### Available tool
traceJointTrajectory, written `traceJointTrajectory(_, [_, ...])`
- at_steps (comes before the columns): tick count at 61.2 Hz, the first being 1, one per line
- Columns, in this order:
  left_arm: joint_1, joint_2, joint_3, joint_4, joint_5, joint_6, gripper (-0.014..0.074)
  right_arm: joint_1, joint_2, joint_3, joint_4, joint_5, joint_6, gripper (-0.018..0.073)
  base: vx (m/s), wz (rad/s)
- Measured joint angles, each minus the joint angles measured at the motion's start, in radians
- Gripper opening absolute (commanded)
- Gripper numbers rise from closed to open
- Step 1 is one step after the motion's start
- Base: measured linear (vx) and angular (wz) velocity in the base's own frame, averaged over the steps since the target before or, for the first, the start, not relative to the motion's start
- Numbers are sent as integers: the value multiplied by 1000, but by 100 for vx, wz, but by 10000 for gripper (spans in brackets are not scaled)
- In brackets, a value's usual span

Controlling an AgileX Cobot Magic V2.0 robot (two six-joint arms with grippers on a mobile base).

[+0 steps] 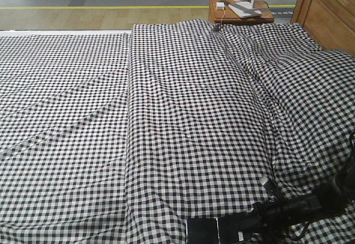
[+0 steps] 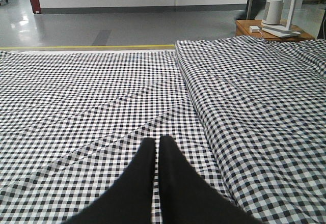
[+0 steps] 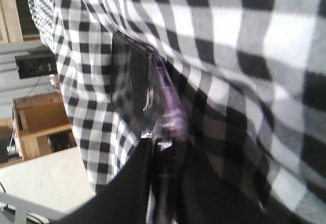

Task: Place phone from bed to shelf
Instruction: 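Close the right gripper on the black phone's edge, then lift the phone with the right gripper and raise it above the bed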

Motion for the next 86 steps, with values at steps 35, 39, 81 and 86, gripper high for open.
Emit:
traceJointTrajectory(35, [0,0,0,0,0,0,1,0,-2,-43,-44,50,0,-6,0,0])
traceJointTrajectory(39, [0,0,0,0,0,0,1,-3,-2,-44,-44,51,0,-6,0,0])
traceJointTrajectory(81, [0,0,0,0,0,0,1,-144,-272,-43,-117,56,100,-4,0,0])
traceJointTrajectory(86, [0,0,0,0,0,0,1,-139,-327,-43,-117,57,114,-4,0,0])
